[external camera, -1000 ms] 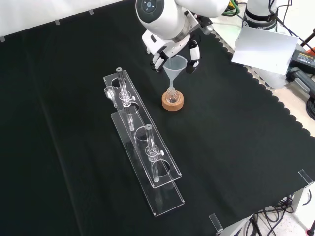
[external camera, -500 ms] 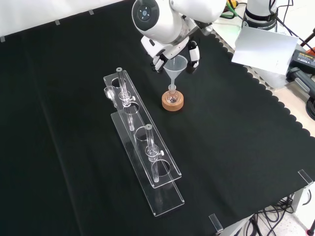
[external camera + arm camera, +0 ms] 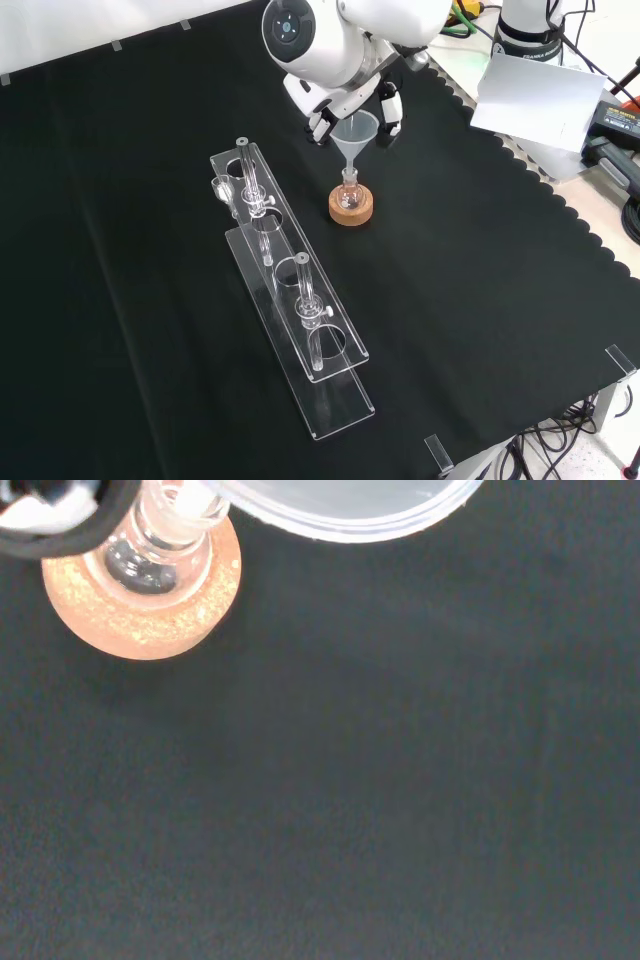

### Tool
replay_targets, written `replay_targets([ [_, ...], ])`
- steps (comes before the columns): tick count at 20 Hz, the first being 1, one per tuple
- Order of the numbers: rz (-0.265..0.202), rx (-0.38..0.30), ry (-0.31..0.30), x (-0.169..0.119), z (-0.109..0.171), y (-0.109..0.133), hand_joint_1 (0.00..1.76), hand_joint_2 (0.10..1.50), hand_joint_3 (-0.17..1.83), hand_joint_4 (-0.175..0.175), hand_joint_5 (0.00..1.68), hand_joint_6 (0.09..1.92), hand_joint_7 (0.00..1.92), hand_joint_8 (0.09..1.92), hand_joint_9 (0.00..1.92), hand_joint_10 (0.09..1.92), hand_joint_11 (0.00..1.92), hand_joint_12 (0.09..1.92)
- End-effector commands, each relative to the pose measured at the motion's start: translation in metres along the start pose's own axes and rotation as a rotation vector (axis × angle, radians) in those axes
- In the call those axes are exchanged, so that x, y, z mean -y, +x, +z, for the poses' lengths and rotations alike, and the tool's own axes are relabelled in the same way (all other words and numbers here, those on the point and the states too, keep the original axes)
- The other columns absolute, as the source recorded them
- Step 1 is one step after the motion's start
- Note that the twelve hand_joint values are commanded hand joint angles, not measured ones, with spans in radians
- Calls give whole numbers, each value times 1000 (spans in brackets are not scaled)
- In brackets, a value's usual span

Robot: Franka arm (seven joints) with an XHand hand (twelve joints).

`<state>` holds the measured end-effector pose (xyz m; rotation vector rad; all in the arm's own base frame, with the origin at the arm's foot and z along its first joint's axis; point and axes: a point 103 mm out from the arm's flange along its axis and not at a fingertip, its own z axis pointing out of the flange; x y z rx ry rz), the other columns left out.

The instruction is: Place the funnel on the round-bottom flask.

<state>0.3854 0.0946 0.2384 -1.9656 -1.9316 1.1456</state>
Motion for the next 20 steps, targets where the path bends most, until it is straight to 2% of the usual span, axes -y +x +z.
replay_targets([
  [1, -10, -4, 1, -3, 1, 5, 823, 630, 753, -52, 592, 768, 833, 737, 1118, 417, 664, 1264],
  [5, -11, 11, 9, -5, 0, 11, 814, 630, 752, -51, 552, 756, 809, 744, 1088, 422, 653, 1267],
  [13, -3, 31, 83, -11, 3, 17, 790, 629, 756, -51, 453, 643, 675, 785, 943, 491, 609, 1286],
  [20, 12, 34, 93, -12, 3, 13, 770, 626, 757, -50, 421, 511, 606, 786, 863, 540, 586, 1299],
])
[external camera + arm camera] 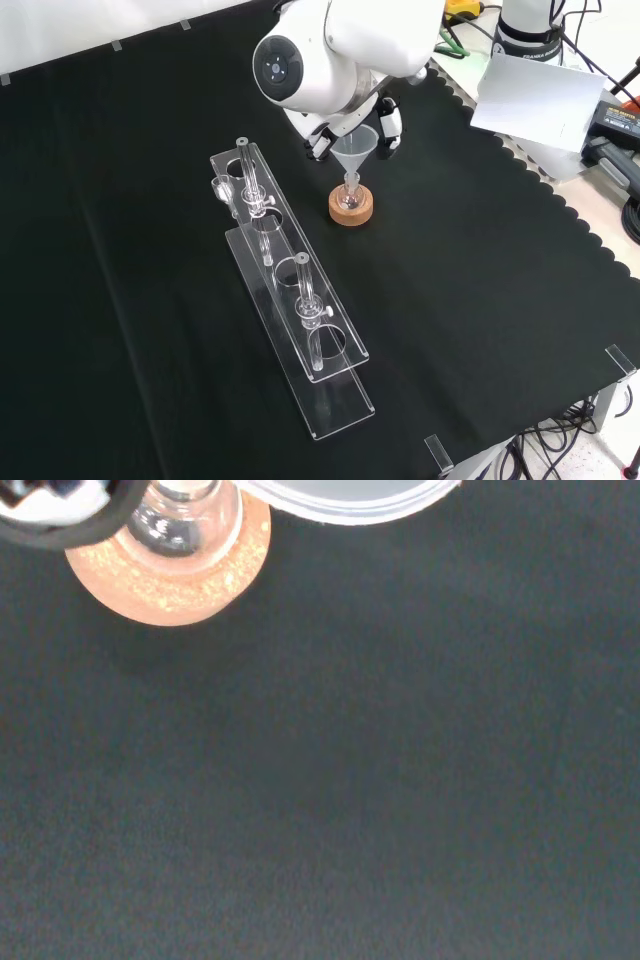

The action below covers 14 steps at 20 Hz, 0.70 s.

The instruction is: Place the funnel on the round-bottom flask.

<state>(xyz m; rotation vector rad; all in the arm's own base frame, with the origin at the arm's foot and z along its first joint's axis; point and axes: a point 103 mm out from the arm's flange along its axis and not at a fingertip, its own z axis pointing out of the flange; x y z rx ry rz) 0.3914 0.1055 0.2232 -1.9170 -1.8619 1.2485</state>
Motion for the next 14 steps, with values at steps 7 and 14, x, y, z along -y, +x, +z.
replay_targets([
  [7, 4, -8, 2, 1, 1, -4, 751, 626, 746, -48, 408, 426, 462, 763, 746, 560, 570, 1304],
  [14, -4, -13, -7, 4, 1, -4, 730, 622, 741, -46, 389, 311, 323, 746, 642, 614, 537, 1321],
])
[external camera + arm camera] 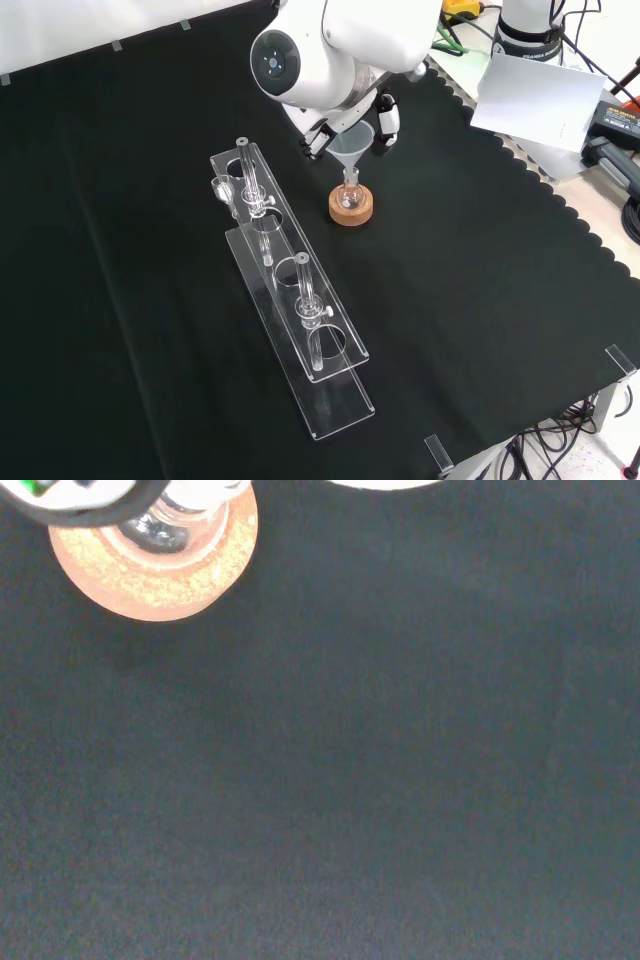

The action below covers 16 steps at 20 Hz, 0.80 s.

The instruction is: Place the funnel on the round-bottom flask.

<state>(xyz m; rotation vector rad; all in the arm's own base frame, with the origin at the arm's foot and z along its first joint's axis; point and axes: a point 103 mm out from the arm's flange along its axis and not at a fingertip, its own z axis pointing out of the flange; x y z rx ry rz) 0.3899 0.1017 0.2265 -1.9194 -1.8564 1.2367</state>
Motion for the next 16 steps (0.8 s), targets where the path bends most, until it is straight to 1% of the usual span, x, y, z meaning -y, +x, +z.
replay_targets([
  [1, -5, -3, -9, 1, 1, 2, 726, 620, 741, -46, 379, 294, 296, 741, 629, 619, 534, 1321],
  [4, -15, -10, -13, 2, 2, 0, 714, 618, 737, -44, 371, 241, 257, 735, 595, 639, 519, 1329],
  [11, -24, 6, -20, 0, 2, 12, 705, 624, 722, -42, 383, 180, 244, 729, 575, 653, 510, 1331],
  [16, -30, -3, -26, 0, 3, 10, 703, 625, 720, -42, 387, 168, 244, 727, 574, 653, 508, 1330],
])
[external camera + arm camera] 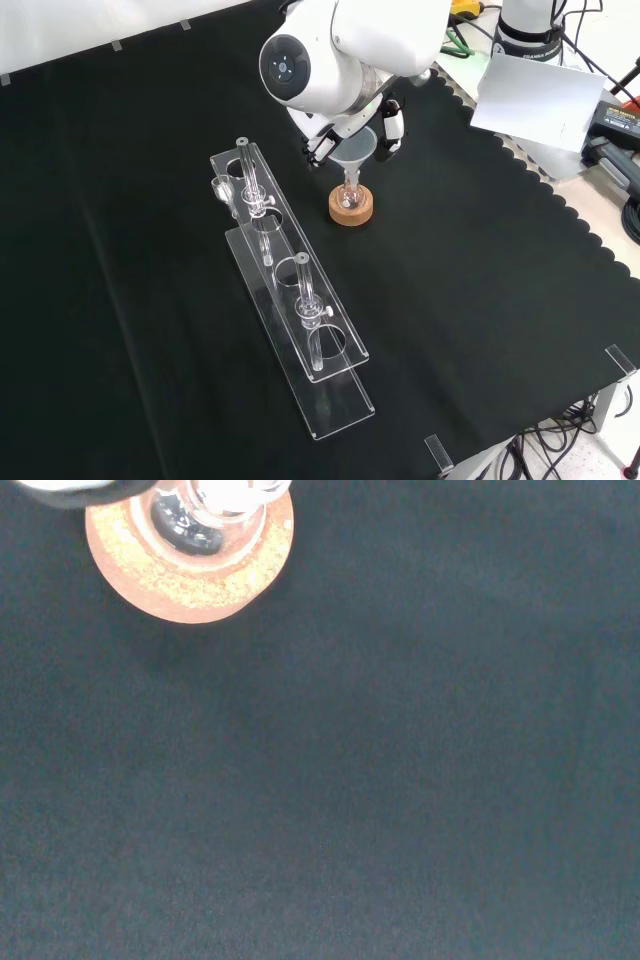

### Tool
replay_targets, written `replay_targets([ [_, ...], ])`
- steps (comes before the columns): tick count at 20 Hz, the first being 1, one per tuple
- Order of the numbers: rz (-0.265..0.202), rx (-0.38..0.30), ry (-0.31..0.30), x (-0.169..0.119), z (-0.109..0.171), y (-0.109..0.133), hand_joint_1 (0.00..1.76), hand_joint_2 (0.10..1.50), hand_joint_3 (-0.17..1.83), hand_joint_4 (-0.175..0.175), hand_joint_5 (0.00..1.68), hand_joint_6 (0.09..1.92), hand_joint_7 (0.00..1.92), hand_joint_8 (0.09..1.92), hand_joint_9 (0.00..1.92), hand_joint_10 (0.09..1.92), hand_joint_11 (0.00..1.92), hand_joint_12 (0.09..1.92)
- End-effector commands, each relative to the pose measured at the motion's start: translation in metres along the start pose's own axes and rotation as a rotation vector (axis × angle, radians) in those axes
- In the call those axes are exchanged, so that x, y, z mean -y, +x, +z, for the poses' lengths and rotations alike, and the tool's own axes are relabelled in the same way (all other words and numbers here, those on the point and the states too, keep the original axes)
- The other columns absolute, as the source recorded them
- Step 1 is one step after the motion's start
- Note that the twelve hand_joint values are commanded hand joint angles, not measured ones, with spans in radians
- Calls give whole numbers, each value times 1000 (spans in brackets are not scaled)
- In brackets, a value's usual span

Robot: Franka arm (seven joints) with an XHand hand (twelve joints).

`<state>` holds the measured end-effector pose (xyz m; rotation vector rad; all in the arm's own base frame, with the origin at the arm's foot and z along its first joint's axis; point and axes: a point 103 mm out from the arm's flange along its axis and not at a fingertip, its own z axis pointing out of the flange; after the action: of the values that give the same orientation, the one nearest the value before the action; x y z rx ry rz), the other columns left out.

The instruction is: Place the funnel on the round-bottom flask.

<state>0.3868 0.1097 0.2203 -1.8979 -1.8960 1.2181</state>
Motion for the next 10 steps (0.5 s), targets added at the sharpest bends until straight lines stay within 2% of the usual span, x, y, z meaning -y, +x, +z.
replay_targets([
  [1, -2, -4, -6, 0, 0, -1, 702, 626, 720, -42, 387, 166, 244, 727, 574, 653, 507, 1330],
  [10, -1, -2, 0, -2, -2, 2, 698, 627, 716, -43, 389, 149, 234, 722, 569, 649, 499, 1331],
])
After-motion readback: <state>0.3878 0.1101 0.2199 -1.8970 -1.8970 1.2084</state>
